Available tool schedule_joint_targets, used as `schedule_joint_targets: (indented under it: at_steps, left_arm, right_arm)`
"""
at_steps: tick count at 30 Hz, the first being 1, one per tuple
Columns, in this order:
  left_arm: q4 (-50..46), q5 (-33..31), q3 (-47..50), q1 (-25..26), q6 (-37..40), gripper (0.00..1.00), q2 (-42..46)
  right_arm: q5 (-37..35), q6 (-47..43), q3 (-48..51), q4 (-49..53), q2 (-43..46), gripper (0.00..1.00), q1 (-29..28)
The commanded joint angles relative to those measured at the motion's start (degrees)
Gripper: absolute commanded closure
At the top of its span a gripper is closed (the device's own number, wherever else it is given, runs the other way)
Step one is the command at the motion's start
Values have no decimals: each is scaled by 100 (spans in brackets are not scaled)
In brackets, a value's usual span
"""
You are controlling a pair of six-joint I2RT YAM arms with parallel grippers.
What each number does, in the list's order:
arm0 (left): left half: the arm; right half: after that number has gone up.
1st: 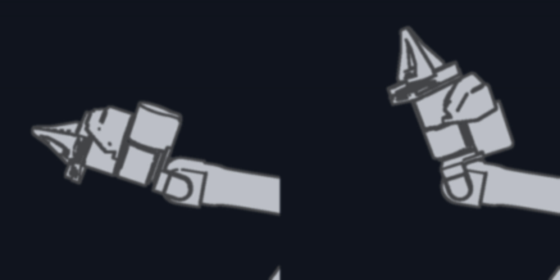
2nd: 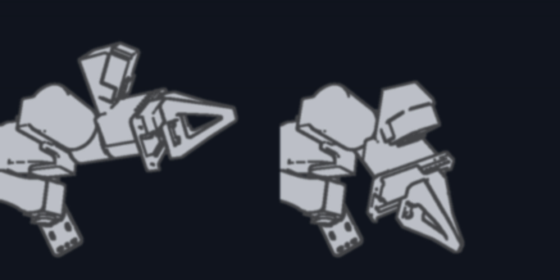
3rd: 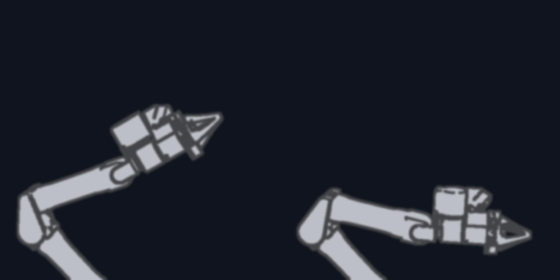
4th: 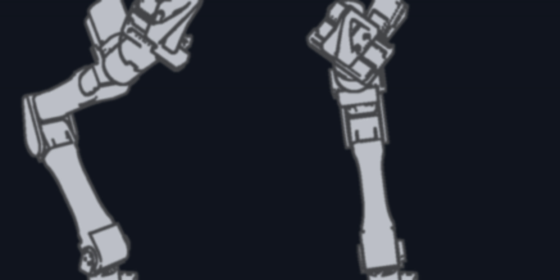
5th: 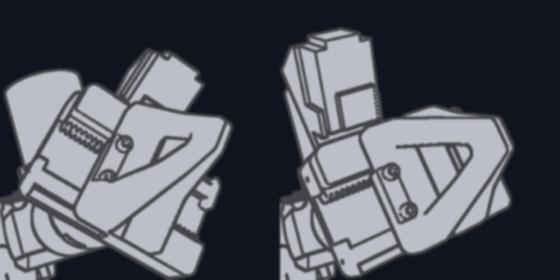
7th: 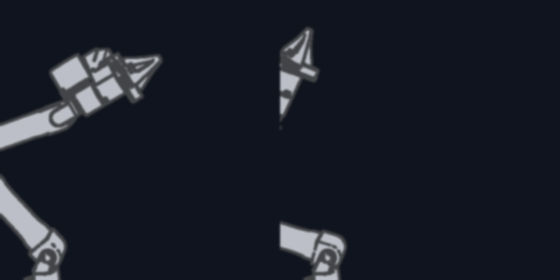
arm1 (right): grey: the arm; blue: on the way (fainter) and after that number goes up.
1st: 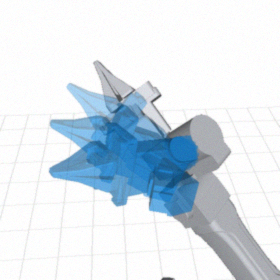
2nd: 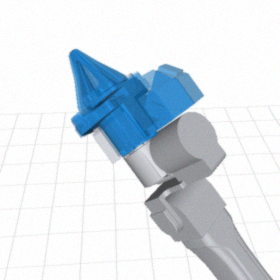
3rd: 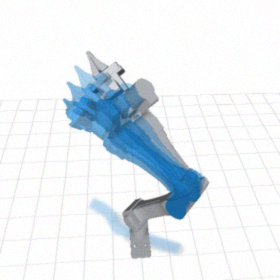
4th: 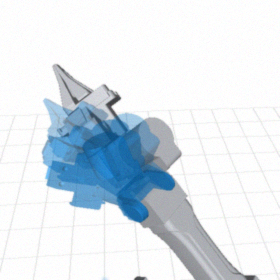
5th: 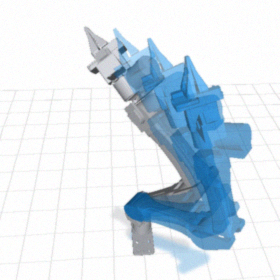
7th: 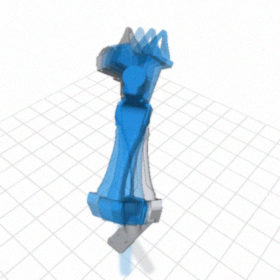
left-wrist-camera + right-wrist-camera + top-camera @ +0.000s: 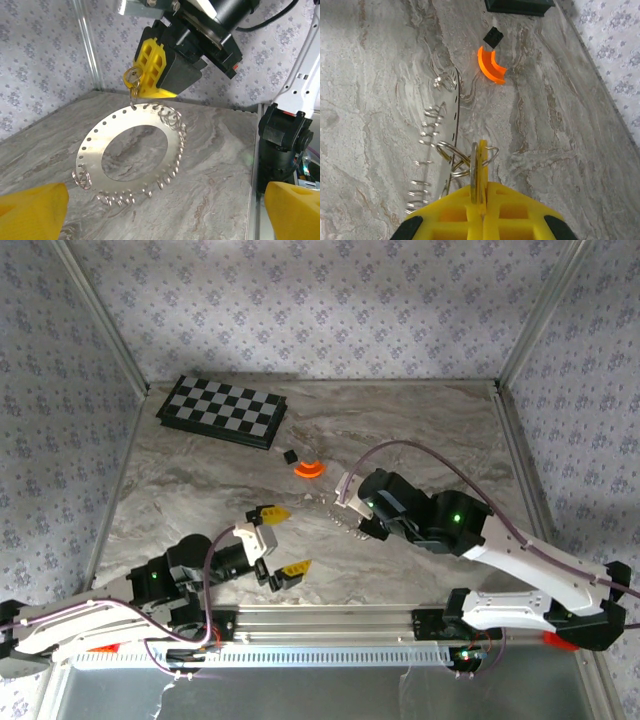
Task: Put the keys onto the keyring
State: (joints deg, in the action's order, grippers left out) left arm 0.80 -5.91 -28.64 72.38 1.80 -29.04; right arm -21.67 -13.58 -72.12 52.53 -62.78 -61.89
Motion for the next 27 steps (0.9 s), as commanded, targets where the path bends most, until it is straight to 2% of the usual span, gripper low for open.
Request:
schedule_joint_targets:
  at_steps: [1,14,19,27]
  left_arm:
    - [-92,-275,-9,-31,-123,1,5]
    - [-62,-665,-33,-51,-250,0,-441]
    - [-80,-874,-97,-64,-343,1,-668]
    - [-27,-874,-212,-74,-423,0,-1150]
  right_arm:
    - [273,109,30,-55,25,100,257]
    - [916,273,22,-246,-320,100,1148]
    - [1101,441,117,-430,-454,100,1368]
    - [1394,524,72,-747,-1016,100,1679]
